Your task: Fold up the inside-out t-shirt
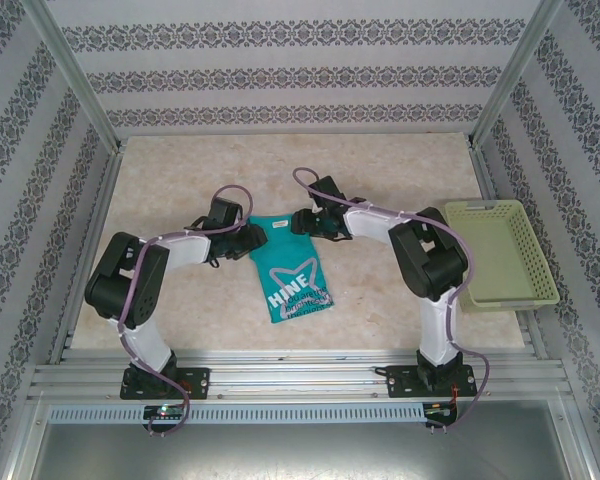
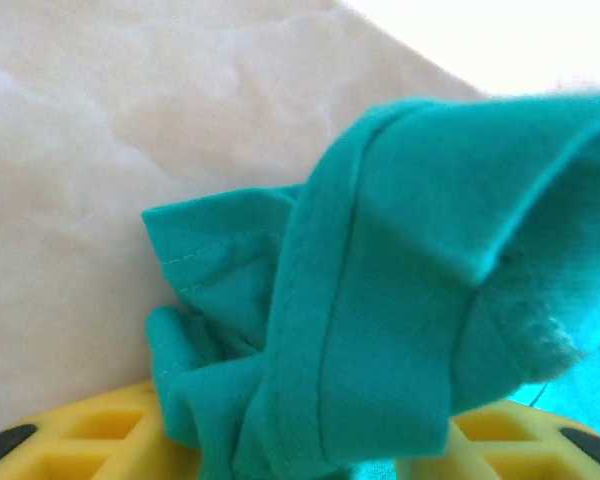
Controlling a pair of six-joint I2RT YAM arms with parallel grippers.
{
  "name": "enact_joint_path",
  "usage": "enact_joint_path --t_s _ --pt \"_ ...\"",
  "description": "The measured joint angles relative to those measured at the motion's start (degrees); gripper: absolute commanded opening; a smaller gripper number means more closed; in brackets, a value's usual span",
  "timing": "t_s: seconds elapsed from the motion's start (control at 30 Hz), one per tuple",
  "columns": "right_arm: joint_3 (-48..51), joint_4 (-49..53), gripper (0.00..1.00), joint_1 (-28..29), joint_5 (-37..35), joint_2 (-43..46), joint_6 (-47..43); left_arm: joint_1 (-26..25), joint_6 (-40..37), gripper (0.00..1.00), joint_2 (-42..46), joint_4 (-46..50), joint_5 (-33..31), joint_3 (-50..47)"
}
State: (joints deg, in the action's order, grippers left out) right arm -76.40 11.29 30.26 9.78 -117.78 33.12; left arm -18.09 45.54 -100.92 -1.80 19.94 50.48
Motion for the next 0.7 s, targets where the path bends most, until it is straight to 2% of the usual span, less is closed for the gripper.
enact_joint_path --t_s 0.17,0.43,0.6,0.7 --pt "-3.8 2.1 0.49 0.3 1.6 -2.2 -0.4 0.9 0.1 0.27 -2.0 1.3 1.6 1.8" --pt "-4.2 0.0 0.24 1.7 6.9 -3.2 0.1 0.7 0.6 0.14 -3.7 -4.9 6.1 1.9" --pt "2.9 -3.9 0.05 2.1 7.0 1.2 1.5 0.5 0.7 0.10 -0.9 -8.1 7.8 -1.2" --pt "9.7 -6.0 0.00 1.6 5.5 7.5 2.8 0.5 0.6 0.09 3.8 -8.6 8.6 -4.3"
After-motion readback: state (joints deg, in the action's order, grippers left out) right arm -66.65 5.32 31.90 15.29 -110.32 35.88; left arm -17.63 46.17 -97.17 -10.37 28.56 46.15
